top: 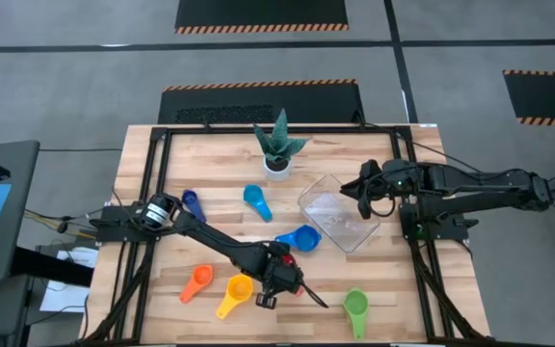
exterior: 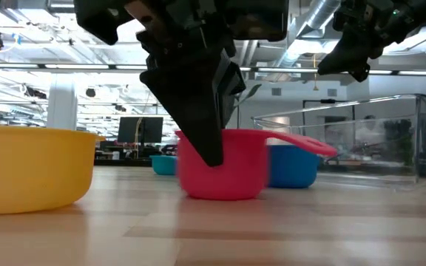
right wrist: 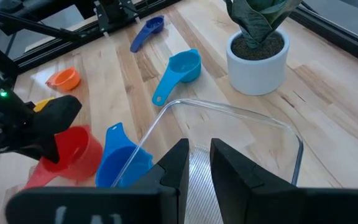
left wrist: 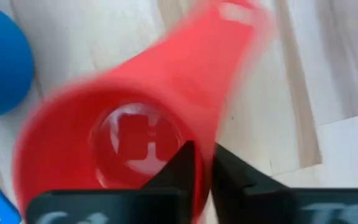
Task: Nest measuring cups in basket
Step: Put the red measuring cup into the transparent bin
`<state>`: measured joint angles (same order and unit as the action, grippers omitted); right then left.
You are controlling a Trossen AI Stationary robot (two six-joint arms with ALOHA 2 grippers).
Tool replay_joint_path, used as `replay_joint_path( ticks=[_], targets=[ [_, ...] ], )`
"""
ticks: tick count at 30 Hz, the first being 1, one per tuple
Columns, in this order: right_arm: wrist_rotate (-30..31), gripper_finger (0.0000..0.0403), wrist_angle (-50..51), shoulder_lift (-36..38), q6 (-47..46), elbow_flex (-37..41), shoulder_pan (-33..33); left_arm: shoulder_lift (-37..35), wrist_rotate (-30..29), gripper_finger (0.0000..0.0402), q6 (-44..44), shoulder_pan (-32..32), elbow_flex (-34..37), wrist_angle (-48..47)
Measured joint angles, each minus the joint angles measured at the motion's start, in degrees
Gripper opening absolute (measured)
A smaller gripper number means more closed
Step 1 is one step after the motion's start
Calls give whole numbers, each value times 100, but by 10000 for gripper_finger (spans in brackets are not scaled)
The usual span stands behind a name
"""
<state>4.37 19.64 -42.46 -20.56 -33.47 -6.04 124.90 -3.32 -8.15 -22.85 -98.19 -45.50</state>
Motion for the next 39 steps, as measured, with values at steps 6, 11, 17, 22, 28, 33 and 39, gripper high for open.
replay_joint_path(
  ticks=[6,11,17,22,28,33,39],
  targets=[
    [-1,92,-14,0,-131,0,0,0,5,3,13,43,-212,-191],
    [-1,92,-72,0,-147,0,0,0,-30,2,90,149,-977,-619],
    [90,92,-548,51,-15,-45,-46,-7,-888,1,838,290,-2115,-1342],
    [703,92,-1040,275,291,-557,-171,-11,-1361,1,1511,592,-2559,-1478],
    [790,92,-1320,623,439,-1312,-231,-11,-1396,0,1993,1125,-2590,-911],
    [771,92,-1302,803,442,-1696,-140,-11,-1255,0,2537,1500,-2590,15],
    [747,92,-1285,970,171,-1881,71,103,-739,0,2954,1806,-2598,458]
  ],
)
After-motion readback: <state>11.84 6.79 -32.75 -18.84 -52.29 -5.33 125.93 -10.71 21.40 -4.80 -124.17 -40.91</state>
